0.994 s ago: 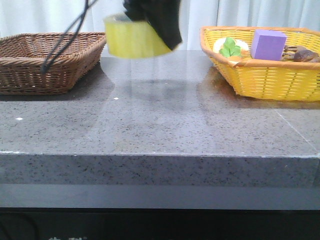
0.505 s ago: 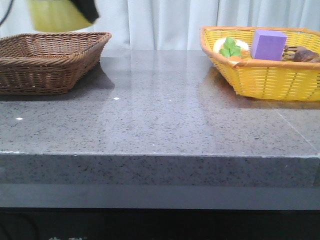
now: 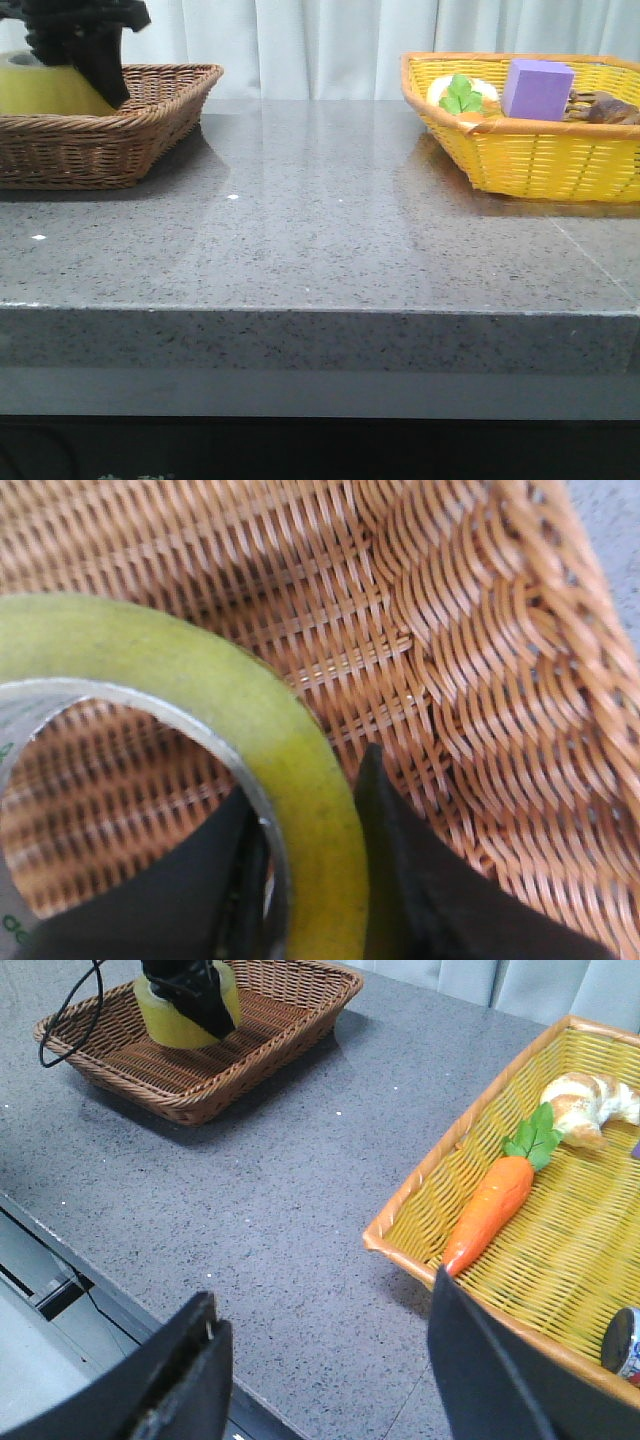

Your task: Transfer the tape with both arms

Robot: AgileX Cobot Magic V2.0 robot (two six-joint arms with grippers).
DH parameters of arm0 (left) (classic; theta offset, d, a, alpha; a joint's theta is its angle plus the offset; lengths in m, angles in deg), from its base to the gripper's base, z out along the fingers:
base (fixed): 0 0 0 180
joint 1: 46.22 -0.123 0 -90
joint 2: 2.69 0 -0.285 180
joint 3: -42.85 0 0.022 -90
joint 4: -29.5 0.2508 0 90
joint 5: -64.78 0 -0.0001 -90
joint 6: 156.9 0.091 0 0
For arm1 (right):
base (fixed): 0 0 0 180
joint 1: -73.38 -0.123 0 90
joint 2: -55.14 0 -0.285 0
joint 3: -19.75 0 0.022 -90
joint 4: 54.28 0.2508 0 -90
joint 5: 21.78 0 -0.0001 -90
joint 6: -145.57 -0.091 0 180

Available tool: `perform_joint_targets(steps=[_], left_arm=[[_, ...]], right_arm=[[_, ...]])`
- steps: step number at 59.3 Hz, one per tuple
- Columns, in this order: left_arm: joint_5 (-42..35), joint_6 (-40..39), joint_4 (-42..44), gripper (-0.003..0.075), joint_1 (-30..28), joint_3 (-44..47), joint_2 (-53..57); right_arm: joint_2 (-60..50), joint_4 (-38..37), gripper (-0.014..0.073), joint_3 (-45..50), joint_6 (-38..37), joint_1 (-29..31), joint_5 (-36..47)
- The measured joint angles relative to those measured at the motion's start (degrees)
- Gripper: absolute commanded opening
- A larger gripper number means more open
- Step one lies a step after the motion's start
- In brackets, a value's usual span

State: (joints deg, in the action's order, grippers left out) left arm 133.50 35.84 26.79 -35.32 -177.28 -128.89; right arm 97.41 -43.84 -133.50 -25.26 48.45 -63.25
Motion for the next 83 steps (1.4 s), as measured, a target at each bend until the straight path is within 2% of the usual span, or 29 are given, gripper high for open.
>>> perform_joint_targets(steps=[9,15,25,41,55,71,83], left_arm=[[-1.27,0.0,-0.1,0.0368,0.0,0.0,-1.34],[-1.8,-0.67,-0.21,0.0435,0.0,-0.12,-1.43],[-1.68,-1.32,-0.14,0.0435,0.0,-1.05,-1.43],[2.55,-3.65,-0.14,0.0435,0.0,-4.87,-0.9],[3.01,-8.74,-0.14,0.042,0.74,-4.65,4.95],[2.34,-9.65,0.37,0.042,7.39,5.51,16.46],[-4.11,-9.73,0.46,0.0421,10.6,18.71,27.8]], right_arm=[[0.0,0.0,0.0456,0.0,0.0,0.0,0.0],[0.0,0.0,0.0456,0.0,0.0,0.0,0.0],[0.0,0.0,0.0456,0.0,0.0,0.0,0.0],[0.0,0.0,0.0456,0.0,0.0,0.0,0.0],[0.0,0.0,0.0456,0.0,0.0,0.0,0.0],[0.0,0.0,0.0456,0.0,0.0,0.0,0.0],[0.0,0.0,0.0456,0.0,0.0,0.0,0.0]])
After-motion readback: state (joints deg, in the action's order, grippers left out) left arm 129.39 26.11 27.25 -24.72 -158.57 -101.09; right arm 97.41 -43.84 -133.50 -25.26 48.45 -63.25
